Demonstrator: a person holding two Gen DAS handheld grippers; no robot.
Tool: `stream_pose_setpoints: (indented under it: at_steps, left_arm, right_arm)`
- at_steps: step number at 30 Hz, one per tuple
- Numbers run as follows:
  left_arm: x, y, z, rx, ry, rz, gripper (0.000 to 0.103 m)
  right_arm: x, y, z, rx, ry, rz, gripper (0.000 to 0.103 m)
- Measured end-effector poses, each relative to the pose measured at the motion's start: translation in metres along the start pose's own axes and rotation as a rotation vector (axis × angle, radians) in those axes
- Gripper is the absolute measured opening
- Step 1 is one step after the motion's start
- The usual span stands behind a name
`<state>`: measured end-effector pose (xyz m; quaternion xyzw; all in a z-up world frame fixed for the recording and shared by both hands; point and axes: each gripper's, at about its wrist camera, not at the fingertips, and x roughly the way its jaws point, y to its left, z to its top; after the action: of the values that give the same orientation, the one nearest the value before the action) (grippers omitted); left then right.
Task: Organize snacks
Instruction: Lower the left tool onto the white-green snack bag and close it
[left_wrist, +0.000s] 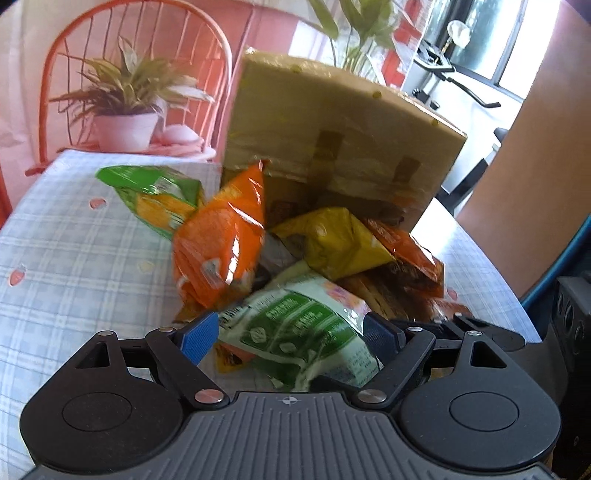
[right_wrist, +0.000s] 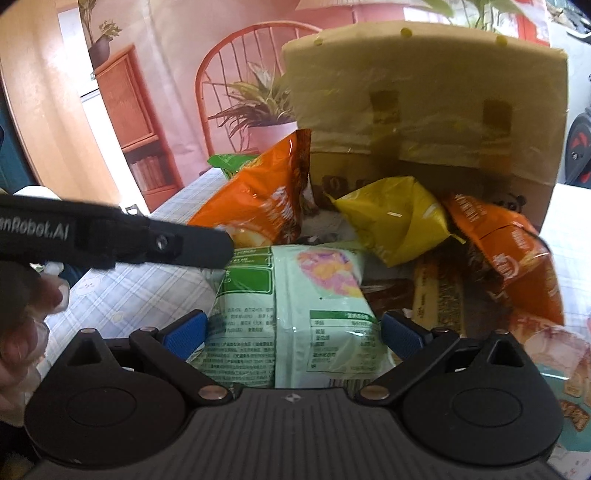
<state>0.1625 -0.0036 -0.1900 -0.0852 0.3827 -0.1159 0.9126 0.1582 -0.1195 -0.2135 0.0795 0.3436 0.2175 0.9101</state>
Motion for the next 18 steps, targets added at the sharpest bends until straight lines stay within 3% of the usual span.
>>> stream_pose_setpoints:
  at_steps: [7, 15, 17, 18]
  left_arm:
    - [0.016, 0.001, -0.008, -0.023, 0.056, -0.002, 0.086]
    - [0.034, 0.017, -0.015, -0.119, 0.091, -0.044, 0.087]
    - [0.037, 0.020, -0.017, -0.131, 0.089, -0.059, 0.085]
    - [0.037, 0.020, -0.017, -0.133, 0.085, -0.071, 0.079]
  right_arm:
    - [0.002, 0.003, -0.001, -0.034, 0.014, 0.012, 0.102]
    - [0.007, 0.001, -0.003, -0.009, 0.022, 0.006, 0.103]
    - [0.008, -0.001, -0.004, 0.009, 0.023, 0.011, 0.103]
    - [0.009, -0.002, -0.005, 0.013, 0.021, 0.012, 0.103]
